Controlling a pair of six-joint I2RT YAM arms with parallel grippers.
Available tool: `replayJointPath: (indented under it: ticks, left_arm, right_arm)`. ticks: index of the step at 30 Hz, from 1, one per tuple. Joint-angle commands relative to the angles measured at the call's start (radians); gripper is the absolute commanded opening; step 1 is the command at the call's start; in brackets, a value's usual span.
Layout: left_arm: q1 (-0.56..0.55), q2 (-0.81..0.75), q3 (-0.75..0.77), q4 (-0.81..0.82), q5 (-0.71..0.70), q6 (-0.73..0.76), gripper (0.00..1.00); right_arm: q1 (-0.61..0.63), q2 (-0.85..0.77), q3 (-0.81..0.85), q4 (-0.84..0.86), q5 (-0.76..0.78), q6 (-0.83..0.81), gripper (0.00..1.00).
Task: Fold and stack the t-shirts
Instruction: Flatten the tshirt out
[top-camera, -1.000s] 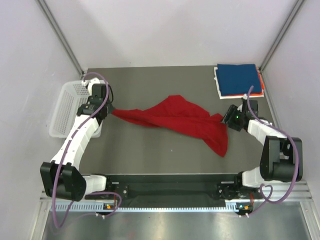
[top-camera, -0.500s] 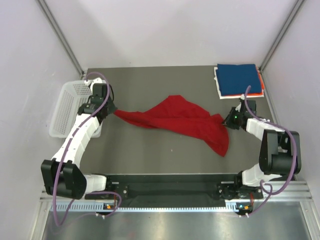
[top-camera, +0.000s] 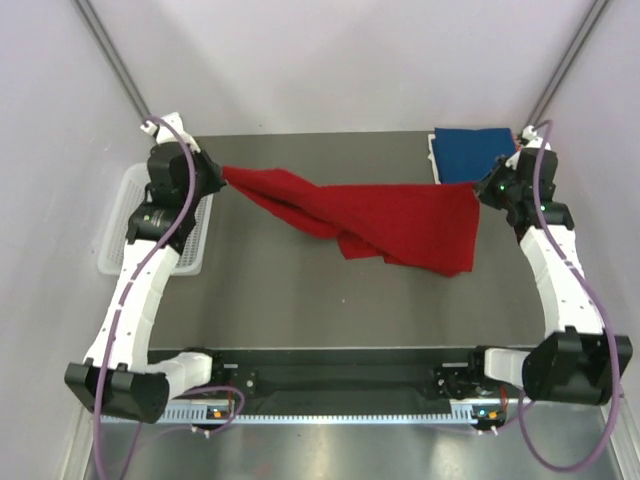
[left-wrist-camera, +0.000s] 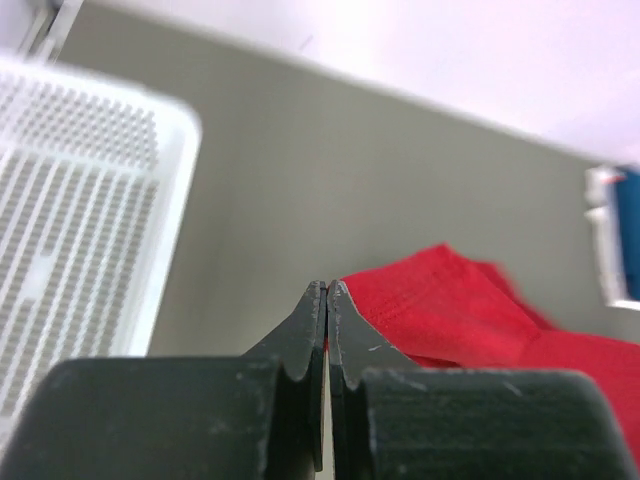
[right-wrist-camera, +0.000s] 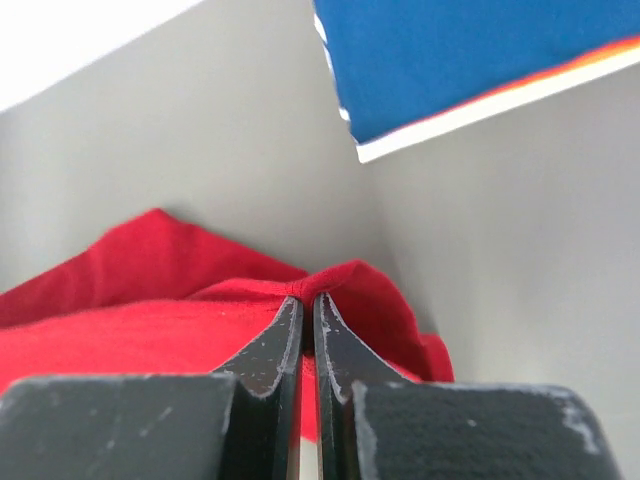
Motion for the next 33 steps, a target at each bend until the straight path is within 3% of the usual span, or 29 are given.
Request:
replayJointPath:
  ticks: [1, 9, 13, 17, 22, 33]
  left_arm:
    - [0.005, -0.049, 0.002, 0.051, 0.096, 0.016, 0.0]
    - [0.005, -0.14, -0.248, -0.03, 0.058, 0.003, 0.0]
    - [0.005, -0.143, -0.341, -0.019, 0.083, -0.026, 0.0]
    - [0.005, -0.135, -0.348, -0.008, 0.121, -0.043, 0.0]
    - [0.005, -0.127, -0.341, -0.015, 0.123, -0.036, 0.0]
    - [0.005, -0.12, -0.345, 0.008, 0.173, -0.044, 0.0]
  right_arm:
    - [0.009, -0.031, -0.008, -0.146, -0.025, -0.006, 0.0]
    - [0.025, -0.089, -0.327, -0.091, -0.084, 0.056, 0.01]
    - [0.025, 0.0, -0.343, -0.036, -0.074, 0.064, 0.07]
    - [0.025, 0.035, -0.309, -0.01, -0.054, 0.066, 0.3]
    - [0.025, -0.02, -0.32, -0.037, -0.042, 0.064, 0.45]
    - [0.025, -0.012, -0.268, -0.238, 0.086, 0.351, 0.43]
